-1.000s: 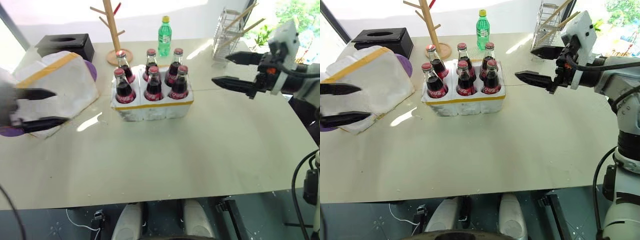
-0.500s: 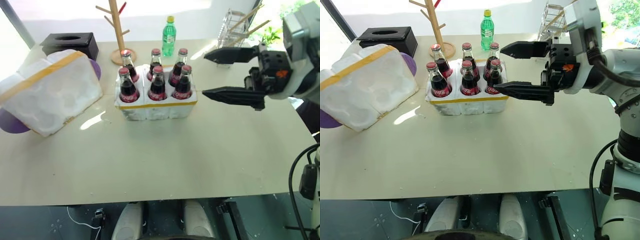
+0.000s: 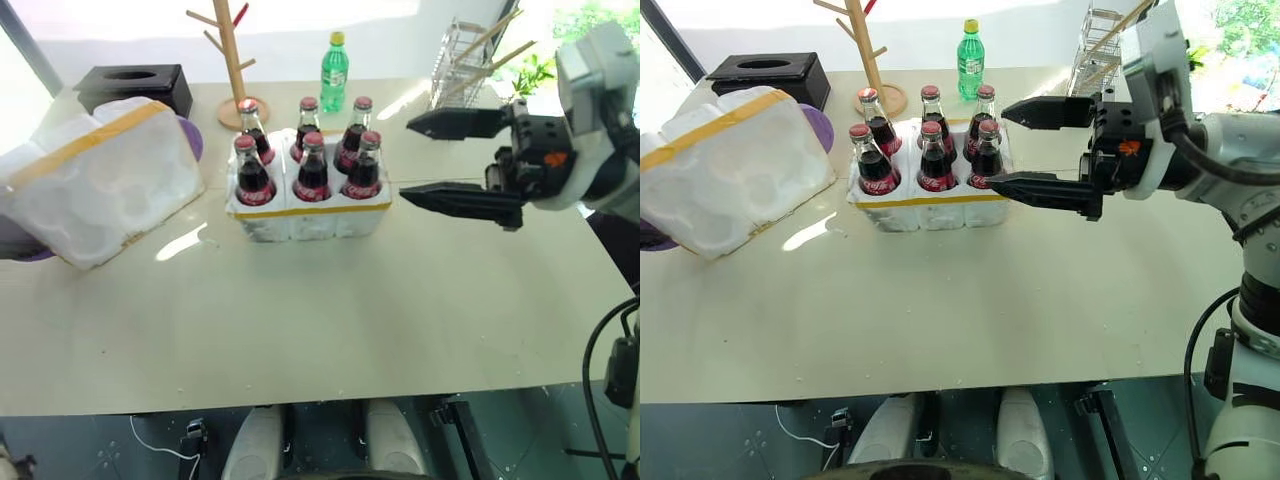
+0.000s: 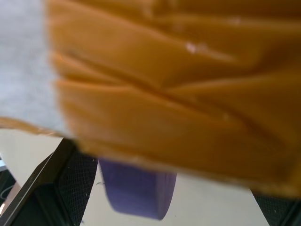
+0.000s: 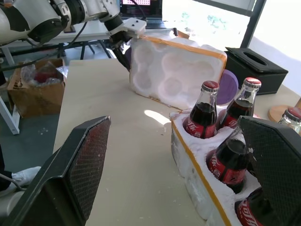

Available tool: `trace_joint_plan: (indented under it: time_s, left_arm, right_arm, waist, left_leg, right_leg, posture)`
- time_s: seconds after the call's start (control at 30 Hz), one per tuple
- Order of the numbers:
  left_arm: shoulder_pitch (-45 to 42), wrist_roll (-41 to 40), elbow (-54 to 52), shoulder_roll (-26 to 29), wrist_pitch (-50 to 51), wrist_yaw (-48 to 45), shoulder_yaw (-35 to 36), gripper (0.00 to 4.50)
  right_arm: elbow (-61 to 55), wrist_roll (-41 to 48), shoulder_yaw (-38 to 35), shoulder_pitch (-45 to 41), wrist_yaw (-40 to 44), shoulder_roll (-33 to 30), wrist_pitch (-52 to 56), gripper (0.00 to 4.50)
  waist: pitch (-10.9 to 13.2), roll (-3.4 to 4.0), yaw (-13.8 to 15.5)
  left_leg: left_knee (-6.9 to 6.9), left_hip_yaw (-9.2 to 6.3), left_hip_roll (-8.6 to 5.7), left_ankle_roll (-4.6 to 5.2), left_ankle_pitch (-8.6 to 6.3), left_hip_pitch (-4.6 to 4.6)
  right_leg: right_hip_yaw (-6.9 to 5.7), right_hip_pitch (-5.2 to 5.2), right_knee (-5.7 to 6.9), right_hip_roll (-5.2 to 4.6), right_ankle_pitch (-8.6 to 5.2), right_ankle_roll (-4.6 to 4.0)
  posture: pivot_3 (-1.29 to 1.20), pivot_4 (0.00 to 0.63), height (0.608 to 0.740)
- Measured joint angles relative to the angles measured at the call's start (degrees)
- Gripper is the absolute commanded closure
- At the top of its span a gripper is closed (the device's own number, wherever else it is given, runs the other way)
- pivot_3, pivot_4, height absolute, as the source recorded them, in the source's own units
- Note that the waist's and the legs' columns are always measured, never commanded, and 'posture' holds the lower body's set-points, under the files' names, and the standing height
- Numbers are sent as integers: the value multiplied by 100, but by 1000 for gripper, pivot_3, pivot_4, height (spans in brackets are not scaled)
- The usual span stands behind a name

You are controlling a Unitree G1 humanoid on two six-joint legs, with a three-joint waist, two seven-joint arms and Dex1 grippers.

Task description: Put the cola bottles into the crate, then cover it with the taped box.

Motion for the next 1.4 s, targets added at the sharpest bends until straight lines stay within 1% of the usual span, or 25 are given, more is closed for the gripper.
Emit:
trace_joint_plan:
  time_s: [0.1,0.23,0.27,0.33,0.4,0.53,0.63,0.7,0.8,1.0,1.13,1.2,1.3,1.4]
  left_arm:
    - [-24,45,26,-9,30,-56,0,859]
    - [-24,43,33,-3,75,-246,14,2816]
    - [-23,42,33,-2,81,-255,38,3484]
    - [-19,40,33,-2,84,-269,55,4174]
    - [15,34,28,-2,35,-202,82,4208]
    - [113,-37,19,-80,-221,240,198,4208]
    - [243,-94,-109,-222,-766,935,348,4208]
    - [277,-152,-274,-329,-1106,1364,435,4208]
    - [278,-355,-748,-449,-1332,1773,666,4208]
    - [520,-681,-2761,-939,-915,2572,1005,4208]
    - [598,-684,-4274,-1305,-669,3172,1028,4208]
    - [597,-518,-4973,-1392,-611,3473,1013,4208]
    - [672,-78,-5730,-1452,-577,3833,884,4208]
    - [1052,554,-6353,-1458,-573,4134,608,4208]
  right_arm:
    - [-66,42,-84,65,-75,-84,-3,0]
    - [-63,30,-142,139,-180,-131,-30,0]
    - [-63,30,-142,140,-186,-131,-37,0]
    - [-63,32,-142,140,-190,-132,-47,0]
    - [-55,32,-142,148,-182,-139,-63,0]
    - [145,17,-159,320,-157,-261,-39,0]
    - [297,-204,-165,688,71,-563,-145,0]
    - [294,-316,-171,834,183,-619,-288,0]
    - [289,-414,-192,883,200,-648,-419,0]
    - [279,-480,-230,1067,201,-656,-528,0]
    - [288,-516,-352,1107,200,-667,-583,0]
    - [290,-519,-389,1156,198,-678,-597,0]
    - [287,-518,-463,1289,155,-711,-594,0]
    - [256,-511,-616,1440,55,-716,-589,0]
  waist:
    - [0,0,9]
    - [-1,1,11]
    - [-1,1,16]
    - [-1,1,21]
    - [-1,1,21]
    - [-2,0,34]
    - [-2,0,66]
    - [-1,-3,70]
    - [0,-4,52]
    - [0,-5,37]
    - [0,-6,25]
    - [0,-5,11]
    - [-1,-3,-4]
    - [-3,0,13]
  left_leg:
    - [0,0,-1,0,0,0]
    - [1,1,-1,0,0,2]
    - [1,1,-1,0,0,2]
    - [1,0,-1,0,0,2]
    - [2,0,-2,0,0,2]
    - [3,-2,-2,-1,1,3]
    - [5,-3,-2,-3,2,3]
    - [5,-3,-1,-4,2,2]
    - [5,-3,-1,-4,2,-1]
    - [4,-5,-3,-4,2,-3]
    - [4,-7,-5,-5,2,-5]
    - [4,-7,-5,-5,2,-4]
    - [2,-4,-4,-6,3,-2]
    - [2,-3,-4,-8,4,1]
  right_leg:
    - [0,0,1,-1,0,0]
    - [0,0,2,-3,0,0]
    - [1,0,2,-3,0,0]
    - [0,1,2,-3,0,0]
    - [0,2,2,-3,0,0]
    - [0,4,4,-4,0,0]
    - [1,3,4,-5,0,0]
    - [1,2,4,-5,0,0]
    - [1,0,3,-6,0,0]
    - [1,0,3,-8,0,0]
    - [1,-1,2,-7,0,0]
    - [1,-1,2,-7,0,0]
    - [2,-2,2,-4,0,0]
    - [3,0,2,-4,0,0]
  posture:
    - [0,150,740]
    - [0,150,740]
    - [0,150,740]
    - [0,150,740]
    - [0,150,740]
    - [0,150,740]
    - [0,150,740]
    - [0,150,740]
    - [0,150,740]
    - [0,150,740]
    - [0,150,740]
    - [0,150,740]
    - [0,150,740]
    - [0,150,740]
